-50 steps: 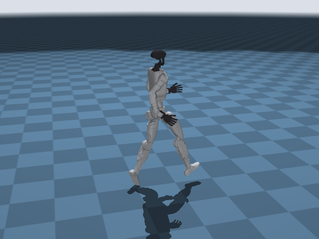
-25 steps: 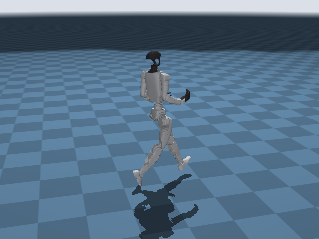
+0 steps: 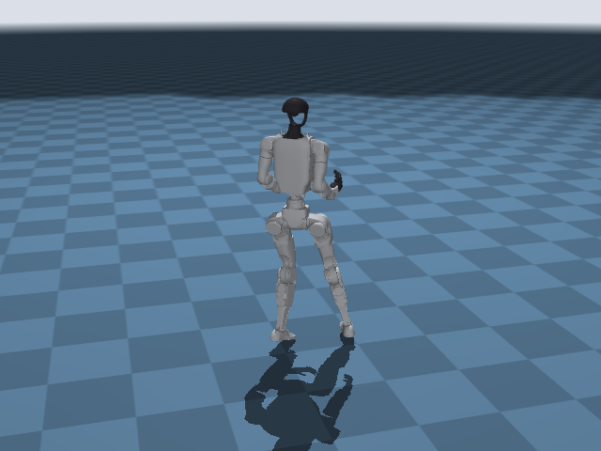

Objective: Walk run

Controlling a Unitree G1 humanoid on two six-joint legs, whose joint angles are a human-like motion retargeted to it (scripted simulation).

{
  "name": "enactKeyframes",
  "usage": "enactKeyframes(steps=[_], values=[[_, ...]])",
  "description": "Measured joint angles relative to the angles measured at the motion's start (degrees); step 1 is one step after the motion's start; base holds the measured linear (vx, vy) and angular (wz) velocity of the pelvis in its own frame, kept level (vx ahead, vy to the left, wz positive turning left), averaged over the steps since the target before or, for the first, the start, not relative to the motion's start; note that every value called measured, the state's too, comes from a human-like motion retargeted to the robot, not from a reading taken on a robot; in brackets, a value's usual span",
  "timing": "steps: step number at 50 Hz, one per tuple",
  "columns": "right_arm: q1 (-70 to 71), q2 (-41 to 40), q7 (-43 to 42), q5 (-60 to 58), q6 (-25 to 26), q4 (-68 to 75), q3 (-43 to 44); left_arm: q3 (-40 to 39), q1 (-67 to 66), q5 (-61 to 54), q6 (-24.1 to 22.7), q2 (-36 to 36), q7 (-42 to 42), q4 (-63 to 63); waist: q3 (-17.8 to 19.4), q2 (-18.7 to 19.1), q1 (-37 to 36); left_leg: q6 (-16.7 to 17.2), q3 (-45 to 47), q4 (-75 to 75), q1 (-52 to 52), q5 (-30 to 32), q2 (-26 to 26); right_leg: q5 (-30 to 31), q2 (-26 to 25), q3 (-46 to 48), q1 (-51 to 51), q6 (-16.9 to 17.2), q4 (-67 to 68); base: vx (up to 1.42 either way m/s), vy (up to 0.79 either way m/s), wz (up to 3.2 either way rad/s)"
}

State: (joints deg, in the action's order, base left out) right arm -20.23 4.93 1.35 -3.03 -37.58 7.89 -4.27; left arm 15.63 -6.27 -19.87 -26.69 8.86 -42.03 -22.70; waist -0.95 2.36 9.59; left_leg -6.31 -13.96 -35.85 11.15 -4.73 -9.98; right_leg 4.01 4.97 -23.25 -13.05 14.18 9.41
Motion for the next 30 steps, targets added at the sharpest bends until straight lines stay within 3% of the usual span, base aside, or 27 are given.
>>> enactKeyframes(steps=[2,3,5,7,10,12,19,22,26,30], values=[[0.5,1.1,-0.7,-1.7,-1.9,0.9,-4.0,-1.2,-0.1,2.3,-0.4,0.6,-4.6,-0.2,-1.8,0.9,-1.5,0.6,0.2,-6.2,2.3,-0.2,2.5,-7.9,-0.5,11.5,-0.5,-7.7,4.6,0.5,-0.63,1.41],[1.3,1.3,-0.9,-1.7,-2.9,2.0,-4.9,-2.0,-0.3,4.0,-0.8,0.1,-7.1,-0.4,-2.4,0.3,-4.5,0.9,1.3,-8.7,3.3,1.1,2.5,-8.4,0.0,16.4,-0.8,-9.8,6.0,0.31,-0.63,0.46],[4.2,0.6,-0.3,-0.9,-3.7,5.6,-4.8,-5.3,-0.2,7.8,-2.1,-2.4,-10.9,-1.3,-2.7,-0.4,-7.6,3.6,3.5,-9.8,5.5,5.2,4.1,-10.0,-5.9,4.7,-0.9,-10.9,7.8,0.02,-0.31,0.84],[5.9,0.1,1.1,-0.7,-3.4,9.1,-6.7,-6.1,-1.8,10.7,-4.1,-5.1,-10.0,-1.6,-2.5,1.1,-4.1,6.4,5.2,-9.0,6.5,7.7,7.0,-8.5,-4.3,12.2,-1.0,-12.0,7.0,0.14,-0.1,1.86],[7.8,1.5,0.5,-1.6,-3.9,9.8,-7.9,-5.2,-4.0,11.9,-5.0,-7.1,-8.5,-0.7,-2.6,-1.0,-5.0,5.7,20.6,-4.9,6.9,9.5,11.7,-6.1,-0.4,19.9,1.2,-14.9,1.9,0.03,-0.08,1.27],[8.6,2.1,-0.2,-4.2,-5.1,8.6,-7.5,-4.2,-4.8,12.1,-4.6,-7.1,-8.5,-0.4,-3.3,-1.7,-5.5,6.7,29.5,-1.0,6.0,10.2,14.9,-6.1,0.5,22.3,2.6,-15.1,-0.9,-0.05,-0.13,1.6],[7.7,2.5,-6.8,-14.2,-5.6,4.6,-5.2,-1.0,-5.0,12.7,-2.2,-4.7,-11.3,-0.2,-5.6,-1.7,-4.1,6.7,54.8,7.8,2.0,4.3,20.9,-9.3,1.6,36.1,5.8,-16.7,-4.3,0.04,-0.02,2.42],[8.3,2.8,-9.1,-14.8,-7.4,6.2,-5.6,-1.4,-4.3,13.7,0.2,-5.7,-12.2,-1.7,-5.9,-0.9,-2.4,8.7,51.6,7.2,5.2,-0.8,20.6,-10.3,1.9,41.1,6.9,-16.6,-3.9,0.05,0.27,2.4],[7.1,4.1,-10.2,-16.3,-8.3,6.3,-5.6,-1.7,-4.8,14.4,2.3,-6.0,-12.4,-2.3,-6.9,0.1,-2.4,5.3,56.0,17.0,2.1,-5.6,19.1,-11.4,1.6,50.0,9.8,-15.5,-4.7,0.11,0.25,2.21],[5.5,4.8,-10.5,-20.3,-9.6,5.7,-3.8,-3.5,-4.9,16.9,2.2,-5.8,-9.6,-3.2,-6.5,-0.4,-5.1,2.3,41.8,24.5,0.8,-7.3,11.2,-10.2,1.8,58.5,14.4,-13.9,-5.2,0.23,0.35,1.71]])
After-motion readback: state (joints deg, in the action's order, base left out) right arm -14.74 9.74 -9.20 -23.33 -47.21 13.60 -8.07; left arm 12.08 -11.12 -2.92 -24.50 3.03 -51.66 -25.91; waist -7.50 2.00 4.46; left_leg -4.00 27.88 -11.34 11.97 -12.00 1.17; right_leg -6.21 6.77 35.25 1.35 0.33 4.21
